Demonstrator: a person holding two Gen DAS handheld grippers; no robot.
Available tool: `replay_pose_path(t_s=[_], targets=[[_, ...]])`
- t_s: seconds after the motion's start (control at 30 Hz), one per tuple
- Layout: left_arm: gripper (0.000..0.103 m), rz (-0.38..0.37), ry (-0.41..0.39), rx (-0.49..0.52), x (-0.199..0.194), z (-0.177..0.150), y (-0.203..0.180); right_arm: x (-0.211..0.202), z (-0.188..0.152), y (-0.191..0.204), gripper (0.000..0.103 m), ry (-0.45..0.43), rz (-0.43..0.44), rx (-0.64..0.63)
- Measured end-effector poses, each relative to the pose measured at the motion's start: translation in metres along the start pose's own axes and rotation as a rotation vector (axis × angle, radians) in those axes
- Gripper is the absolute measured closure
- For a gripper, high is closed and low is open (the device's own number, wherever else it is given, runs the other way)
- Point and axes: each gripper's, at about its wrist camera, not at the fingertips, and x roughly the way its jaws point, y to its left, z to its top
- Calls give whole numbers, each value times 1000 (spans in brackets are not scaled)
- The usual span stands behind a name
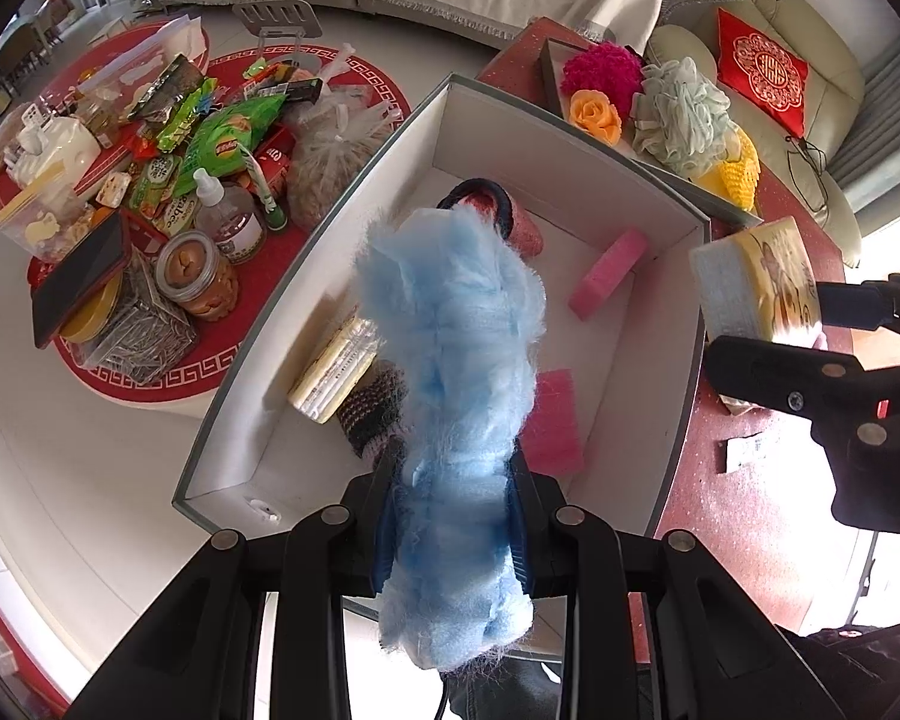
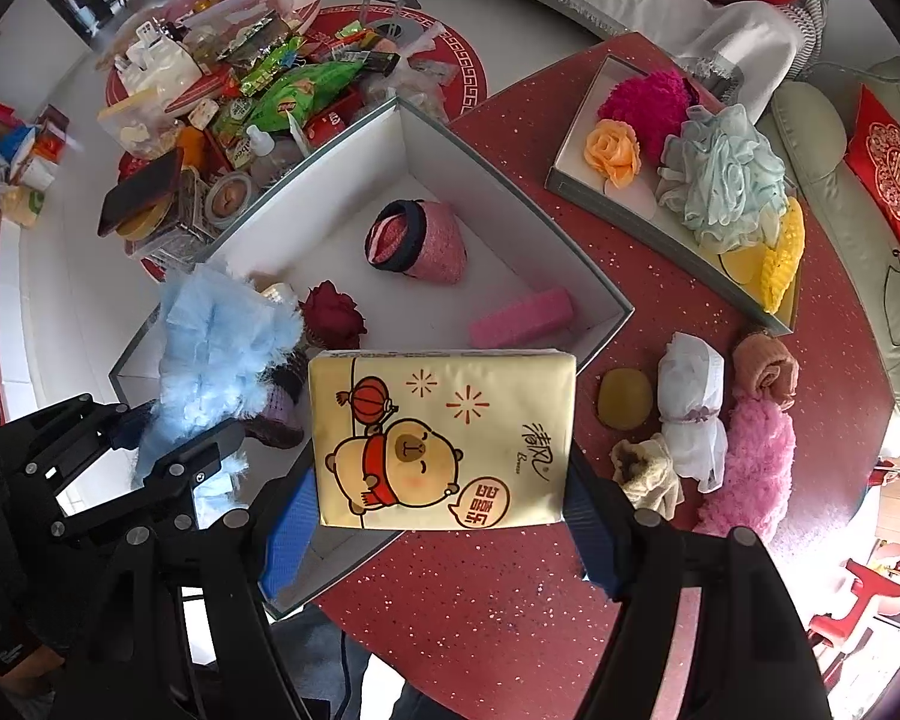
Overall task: Organize soft objects
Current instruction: 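Carry the blue duster with the left tool while the right tool brings the tissue pack over the box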
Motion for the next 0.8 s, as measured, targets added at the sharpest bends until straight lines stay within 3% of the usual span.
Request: replay_pose_path(t_s=[0.8], targets=[[72,-10,40,30,11,1,5,19,8,3,26,40,9,43]])
